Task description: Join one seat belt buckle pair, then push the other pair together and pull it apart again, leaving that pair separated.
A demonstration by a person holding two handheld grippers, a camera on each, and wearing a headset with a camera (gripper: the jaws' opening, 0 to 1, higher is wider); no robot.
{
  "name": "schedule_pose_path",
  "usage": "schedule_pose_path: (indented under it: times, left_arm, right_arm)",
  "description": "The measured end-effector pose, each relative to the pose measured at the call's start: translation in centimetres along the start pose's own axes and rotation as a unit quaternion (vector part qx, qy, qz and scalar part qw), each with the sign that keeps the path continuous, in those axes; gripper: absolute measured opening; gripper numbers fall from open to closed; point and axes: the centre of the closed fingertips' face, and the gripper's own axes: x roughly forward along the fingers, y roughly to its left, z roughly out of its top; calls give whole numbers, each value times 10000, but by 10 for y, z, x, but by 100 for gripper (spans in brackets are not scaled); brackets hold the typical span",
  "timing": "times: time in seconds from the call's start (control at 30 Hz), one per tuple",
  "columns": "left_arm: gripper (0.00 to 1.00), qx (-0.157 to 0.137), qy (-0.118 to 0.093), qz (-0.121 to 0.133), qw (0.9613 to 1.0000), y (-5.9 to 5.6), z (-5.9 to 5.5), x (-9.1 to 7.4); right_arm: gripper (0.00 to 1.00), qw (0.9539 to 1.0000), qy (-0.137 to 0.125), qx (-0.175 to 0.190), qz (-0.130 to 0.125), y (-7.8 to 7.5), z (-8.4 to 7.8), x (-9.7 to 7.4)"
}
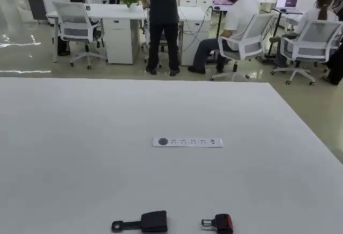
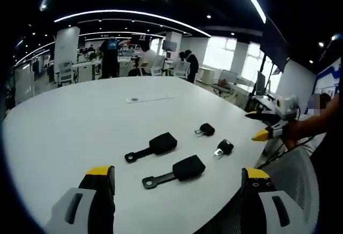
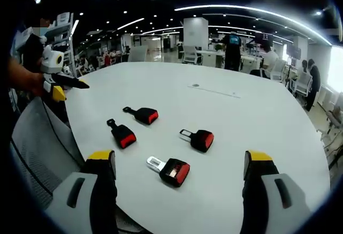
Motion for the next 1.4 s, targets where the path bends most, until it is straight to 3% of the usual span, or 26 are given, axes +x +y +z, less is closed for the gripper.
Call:
schedule_pose_path:
  times: [0.7,1.4]
  left_arm:
    - [100,-37,-55,34,10000,2,1,-2]
    - [100,105,5,96,9999,0,2,-4]
  right_arm:
    - [98,10000,-26,-19,-27,-2,3,-3]
    - [96,9999,58,-53,-95,-6,-1,-6]
